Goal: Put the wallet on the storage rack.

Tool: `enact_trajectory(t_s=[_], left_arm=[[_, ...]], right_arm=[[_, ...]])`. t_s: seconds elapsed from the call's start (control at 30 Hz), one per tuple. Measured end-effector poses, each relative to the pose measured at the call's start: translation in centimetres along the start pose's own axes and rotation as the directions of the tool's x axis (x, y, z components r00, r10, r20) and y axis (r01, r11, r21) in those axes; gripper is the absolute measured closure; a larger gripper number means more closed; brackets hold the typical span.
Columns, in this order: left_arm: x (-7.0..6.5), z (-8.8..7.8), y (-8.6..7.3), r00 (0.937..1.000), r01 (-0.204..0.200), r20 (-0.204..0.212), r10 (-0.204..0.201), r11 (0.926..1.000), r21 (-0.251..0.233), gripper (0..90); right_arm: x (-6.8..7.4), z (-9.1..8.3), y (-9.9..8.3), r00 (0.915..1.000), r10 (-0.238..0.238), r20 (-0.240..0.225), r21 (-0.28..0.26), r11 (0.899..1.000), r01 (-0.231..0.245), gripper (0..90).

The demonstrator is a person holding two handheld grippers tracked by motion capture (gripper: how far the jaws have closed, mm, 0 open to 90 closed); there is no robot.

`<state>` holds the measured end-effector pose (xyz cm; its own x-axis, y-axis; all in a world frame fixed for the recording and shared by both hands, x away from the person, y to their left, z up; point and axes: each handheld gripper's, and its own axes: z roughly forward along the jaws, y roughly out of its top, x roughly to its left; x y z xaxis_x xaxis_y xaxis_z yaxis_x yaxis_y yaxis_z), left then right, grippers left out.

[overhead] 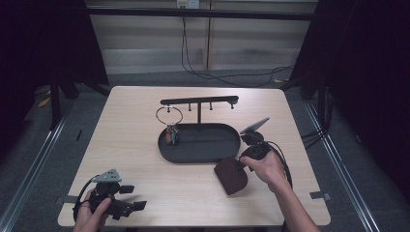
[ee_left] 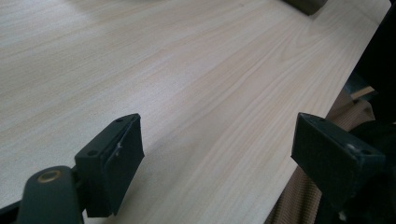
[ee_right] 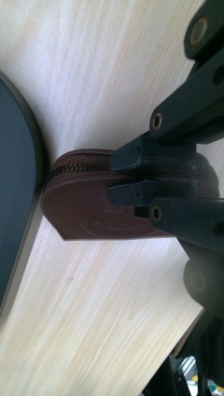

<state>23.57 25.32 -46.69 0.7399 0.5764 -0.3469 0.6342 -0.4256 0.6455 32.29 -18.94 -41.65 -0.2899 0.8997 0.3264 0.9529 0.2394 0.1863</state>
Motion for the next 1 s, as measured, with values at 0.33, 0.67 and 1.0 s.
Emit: enact_trajectory(t_s=[0.33,0.67,1.0], left_arm=[[0.0,0.0,0.0,1.0000,-0.004,-0.006,0.004,1.0000,-0.001,16.5],[-0.2,-0.1,0.0,0.9997,-0.014,-0.020,0.014,0.9999,0.002,16.5],[-0.2,0.0,0.0,0.9995,-0.013,-0.028,0.014,0.9999,0.005,16.5]], right_arm=[[0.9,-1.1,0.4,0.9970,-0.031,0.071,0.021,0.999,0.029,83.5],[1.7,-2.3,0.5,0.9896,-0.044,0.137,0.041,0.998,0.039,83.5],[2.1,-3.8,0.6,0.9778,-0.054,0.202,0.061,0.997,0.043,83.4]])
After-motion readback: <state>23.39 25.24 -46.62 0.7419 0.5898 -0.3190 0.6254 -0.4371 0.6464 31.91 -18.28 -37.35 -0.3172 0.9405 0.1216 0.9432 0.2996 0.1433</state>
